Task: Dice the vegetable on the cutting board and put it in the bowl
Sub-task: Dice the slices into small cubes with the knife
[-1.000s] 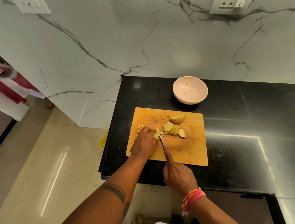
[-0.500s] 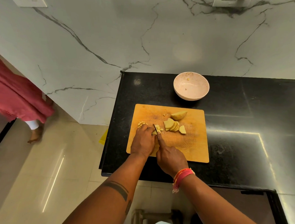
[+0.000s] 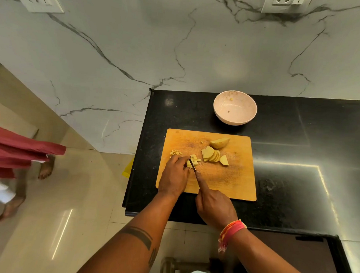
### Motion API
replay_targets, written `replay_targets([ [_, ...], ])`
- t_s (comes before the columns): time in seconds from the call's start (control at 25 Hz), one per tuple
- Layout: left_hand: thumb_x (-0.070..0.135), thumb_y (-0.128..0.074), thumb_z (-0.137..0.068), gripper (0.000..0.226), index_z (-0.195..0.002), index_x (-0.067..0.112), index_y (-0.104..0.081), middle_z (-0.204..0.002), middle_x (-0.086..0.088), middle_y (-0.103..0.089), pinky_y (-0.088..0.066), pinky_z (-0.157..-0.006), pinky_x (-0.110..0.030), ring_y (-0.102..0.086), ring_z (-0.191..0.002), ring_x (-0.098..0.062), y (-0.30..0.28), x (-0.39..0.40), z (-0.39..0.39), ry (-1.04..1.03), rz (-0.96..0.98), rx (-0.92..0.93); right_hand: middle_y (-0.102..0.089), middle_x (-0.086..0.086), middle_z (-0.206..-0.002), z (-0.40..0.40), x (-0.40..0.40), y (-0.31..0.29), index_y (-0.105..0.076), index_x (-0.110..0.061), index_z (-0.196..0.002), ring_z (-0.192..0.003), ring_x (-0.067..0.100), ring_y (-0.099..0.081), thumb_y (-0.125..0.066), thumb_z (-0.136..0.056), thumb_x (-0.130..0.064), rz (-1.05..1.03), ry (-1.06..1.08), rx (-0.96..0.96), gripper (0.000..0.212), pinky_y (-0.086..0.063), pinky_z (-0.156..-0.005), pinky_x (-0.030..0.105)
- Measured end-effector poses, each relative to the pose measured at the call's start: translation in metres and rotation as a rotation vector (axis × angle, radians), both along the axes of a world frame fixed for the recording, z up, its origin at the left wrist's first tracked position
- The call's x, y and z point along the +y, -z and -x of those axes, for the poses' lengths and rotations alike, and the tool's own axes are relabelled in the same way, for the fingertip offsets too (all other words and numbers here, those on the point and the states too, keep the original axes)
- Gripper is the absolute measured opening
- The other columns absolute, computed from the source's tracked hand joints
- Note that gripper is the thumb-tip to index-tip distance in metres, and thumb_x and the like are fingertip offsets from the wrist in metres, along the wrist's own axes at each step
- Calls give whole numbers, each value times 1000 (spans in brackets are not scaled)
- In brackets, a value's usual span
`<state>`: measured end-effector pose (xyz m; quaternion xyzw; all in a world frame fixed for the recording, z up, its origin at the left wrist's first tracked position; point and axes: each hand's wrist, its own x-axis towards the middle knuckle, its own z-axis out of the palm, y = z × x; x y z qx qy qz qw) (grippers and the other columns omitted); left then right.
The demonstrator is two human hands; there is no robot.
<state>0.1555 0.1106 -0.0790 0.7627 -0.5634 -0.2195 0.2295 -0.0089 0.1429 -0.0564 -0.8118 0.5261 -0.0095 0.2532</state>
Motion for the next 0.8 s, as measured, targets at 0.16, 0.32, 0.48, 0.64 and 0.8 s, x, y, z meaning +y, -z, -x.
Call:
replay_targets([
  [0.16,23,-58,-101,34,-135,21,-61,-129,3,-53,-51,-100,-35,-51,-121,-15,-1,-4,0,-13,-14,-46,-61,4,-72,-10,-11,4,2,-35,-160,-58,25,-58,-34,-104,-33,-13,20,25,67,-48,-54,37],
  [0.32,21,-58,-101,27,-127,18,-65,-124,1,-56,-50,-95,-32,-50,-118,-17,0,-6,-2,-11,-15,-86,-60,6,-71,-19,-17,7,1,-35,-160,-58,26,-57,-34,-103,-32,-38,-3,11,67,-45,-53,37],
  [0.48,22,-57,-101,26,-124,16,-68,-121,-2,-57,-50,-94,-32,-51,-116,-20,1,-9,-2,2,-26,-123,-59,7,-70,-19,-20,9,3,-33,-161,-56,26,-56,-34,-103,-31,-16,-17,40,69,-42,-50,36],
  [0.64,25,-55,-102,25,-121,16,-68,-121,-3,-56,-47,-93,-28,-50,-116,-20,1,-8,1,-6,-20,-153,-61,6,-72,-11,-6,10,12,-29,-160,-55,24,-55,-34,-103,-31,-7,-48,93,74,-39,-48,34],
  [0.8,27,-56,-102,29,-127,16,-65,-124,-2,-55,-49,-93,-28,-53,-115,-18,-3,-13,3,-83,-32,-106,-60,0,-69,5,13,7,19,-34,-157,-51,18,-52,-35,-102,-31,-51,-40,79,77,-39,-47,34],
])
